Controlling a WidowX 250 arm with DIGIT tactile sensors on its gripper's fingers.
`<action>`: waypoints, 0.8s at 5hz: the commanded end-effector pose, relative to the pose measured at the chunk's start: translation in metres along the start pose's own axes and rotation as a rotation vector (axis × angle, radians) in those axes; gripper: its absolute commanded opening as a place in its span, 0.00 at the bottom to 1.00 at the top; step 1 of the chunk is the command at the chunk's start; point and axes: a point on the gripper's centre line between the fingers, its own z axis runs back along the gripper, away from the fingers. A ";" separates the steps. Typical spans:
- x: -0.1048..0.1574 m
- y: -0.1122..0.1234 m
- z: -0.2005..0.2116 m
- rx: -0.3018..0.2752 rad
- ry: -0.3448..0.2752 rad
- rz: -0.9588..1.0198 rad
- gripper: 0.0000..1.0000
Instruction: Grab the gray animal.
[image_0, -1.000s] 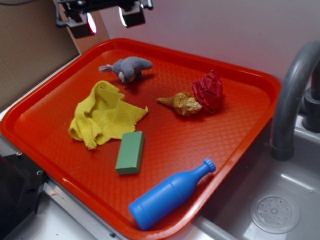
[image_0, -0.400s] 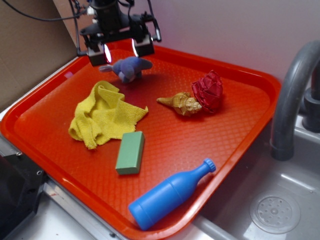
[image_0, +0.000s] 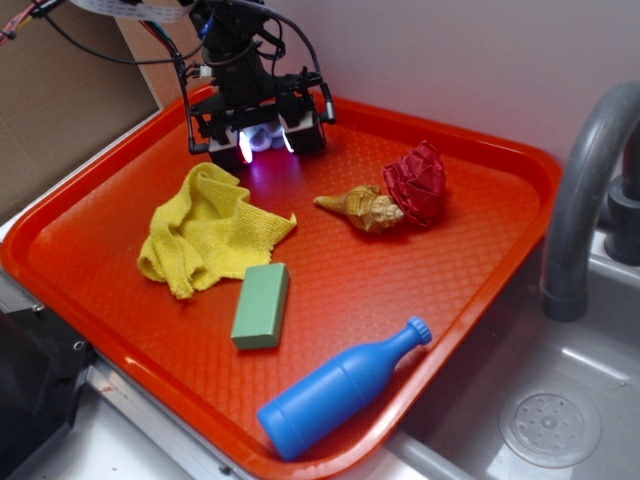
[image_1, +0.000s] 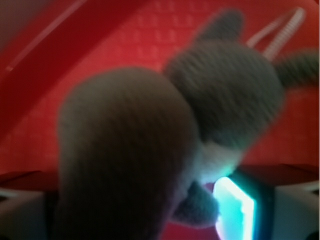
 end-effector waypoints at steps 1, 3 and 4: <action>0.003 0.010 0.064 -0.051 -0.121 -0.182 0.00; -0.006 0.010 0.149 -0.061 -0.246 -0.315 0.00; -0.021 0.002 0.167 -0.094 -0.181 -0.400 0.00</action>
